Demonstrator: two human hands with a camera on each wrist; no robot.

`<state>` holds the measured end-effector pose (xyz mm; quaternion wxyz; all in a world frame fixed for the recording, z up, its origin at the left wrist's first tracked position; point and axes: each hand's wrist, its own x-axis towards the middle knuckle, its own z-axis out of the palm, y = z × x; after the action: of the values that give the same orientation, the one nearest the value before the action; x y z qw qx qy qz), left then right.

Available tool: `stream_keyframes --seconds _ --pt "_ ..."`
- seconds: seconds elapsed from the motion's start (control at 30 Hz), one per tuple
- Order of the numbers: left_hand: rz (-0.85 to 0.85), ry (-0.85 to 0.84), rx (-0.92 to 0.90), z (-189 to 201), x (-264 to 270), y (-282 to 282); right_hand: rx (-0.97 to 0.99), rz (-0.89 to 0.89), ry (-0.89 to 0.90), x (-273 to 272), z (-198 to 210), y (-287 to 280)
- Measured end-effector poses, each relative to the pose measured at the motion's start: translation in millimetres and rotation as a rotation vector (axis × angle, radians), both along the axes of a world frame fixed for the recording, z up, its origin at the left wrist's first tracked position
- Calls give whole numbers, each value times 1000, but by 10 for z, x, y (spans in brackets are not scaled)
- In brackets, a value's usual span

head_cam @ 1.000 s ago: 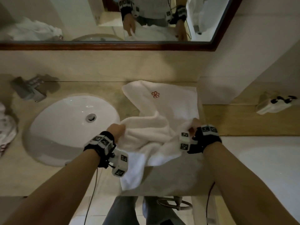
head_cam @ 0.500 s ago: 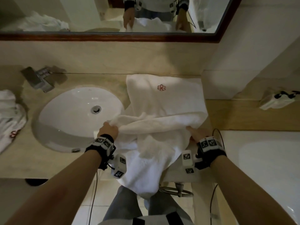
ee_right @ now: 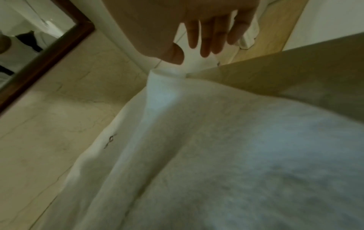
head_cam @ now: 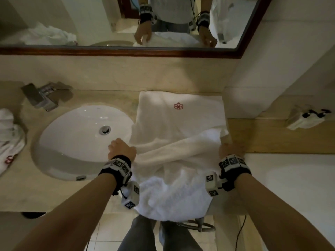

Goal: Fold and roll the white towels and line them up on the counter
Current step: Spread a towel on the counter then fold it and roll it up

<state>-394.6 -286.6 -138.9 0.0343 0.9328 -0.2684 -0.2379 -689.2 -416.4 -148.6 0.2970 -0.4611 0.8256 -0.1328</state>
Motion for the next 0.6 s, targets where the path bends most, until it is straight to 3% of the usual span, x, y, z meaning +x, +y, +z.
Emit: stream_keyframes --seconds 0.07,0.2,0.27,0.33,0.37,0.47,0.6 --pt "-105 -76 -67 10 -19 -206 -82 1 57 191 -1 -161" --pt "-396 77 -197 -144 -74 -664 -106 384 120 520 -109 -396" --pt "-573 114 -152 -322 -130 -852 -163 609 258 712 -204 -502" --pt "-637 135 -7 -493 -226 -930 -223 809 356 859 -319 -557" --pt "-620 144 60 -552 -297 -927 -172 825 355 898 -383 -581" --pt "-549 162 126 -611 -491 -890 123 590 296 842 -524 -650" --pt "-485 154 138 -573 -457 -1011 150 599 325 733 -679 -774"
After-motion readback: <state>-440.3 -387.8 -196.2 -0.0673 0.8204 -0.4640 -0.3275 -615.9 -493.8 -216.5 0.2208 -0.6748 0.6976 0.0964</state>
